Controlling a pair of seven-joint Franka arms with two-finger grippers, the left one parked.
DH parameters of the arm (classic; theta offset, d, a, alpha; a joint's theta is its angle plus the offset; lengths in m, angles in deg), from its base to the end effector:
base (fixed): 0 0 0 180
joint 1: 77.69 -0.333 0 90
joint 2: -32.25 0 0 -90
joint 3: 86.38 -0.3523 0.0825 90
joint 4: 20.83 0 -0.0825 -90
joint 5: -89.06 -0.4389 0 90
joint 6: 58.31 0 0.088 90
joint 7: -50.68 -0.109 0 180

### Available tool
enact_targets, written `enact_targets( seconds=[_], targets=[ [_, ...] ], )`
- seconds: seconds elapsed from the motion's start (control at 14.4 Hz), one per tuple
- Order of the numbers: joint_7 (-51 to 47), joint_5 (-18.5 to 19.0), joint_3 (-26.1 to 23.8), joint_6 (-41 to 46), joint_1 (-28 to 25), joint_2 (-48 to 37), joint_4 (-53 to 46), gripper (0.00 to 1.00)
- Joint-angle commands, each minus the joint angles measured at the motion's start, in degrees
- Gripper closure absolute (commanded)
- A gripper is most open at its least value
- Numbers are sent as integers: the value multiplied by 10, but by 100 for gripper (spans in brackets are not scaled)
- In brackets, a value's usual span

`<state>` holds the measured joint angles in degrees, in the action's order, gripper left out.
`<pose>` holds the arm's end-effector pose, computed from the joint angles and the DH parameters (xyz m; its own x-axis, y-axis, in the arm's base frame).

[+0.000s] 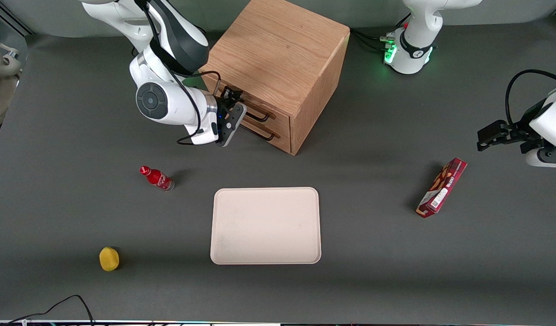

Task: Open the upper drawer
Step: 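Hook the right gripper onto the upper drawer's black handle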

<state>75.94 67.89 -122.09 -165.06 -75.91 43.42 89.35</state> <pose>0.5107 0.3612 0.4069 0.6216 0.7822 -0.0424 0.6727 -0.5608 -0.4826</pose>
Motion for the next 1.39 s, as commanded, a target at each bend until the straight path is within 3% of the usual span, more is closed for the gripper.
enact_targets(
  seconds=[0.0, 0.69, 1.32],
  targets=[
    [-7, -7, -2, -27, -1, -8, 21, 0],
    [-7, -4, -1, -31, 0, 3, 19, 0],
    [-7, 33, -1, -46, -1, 21, 19, 0]
  ],
)
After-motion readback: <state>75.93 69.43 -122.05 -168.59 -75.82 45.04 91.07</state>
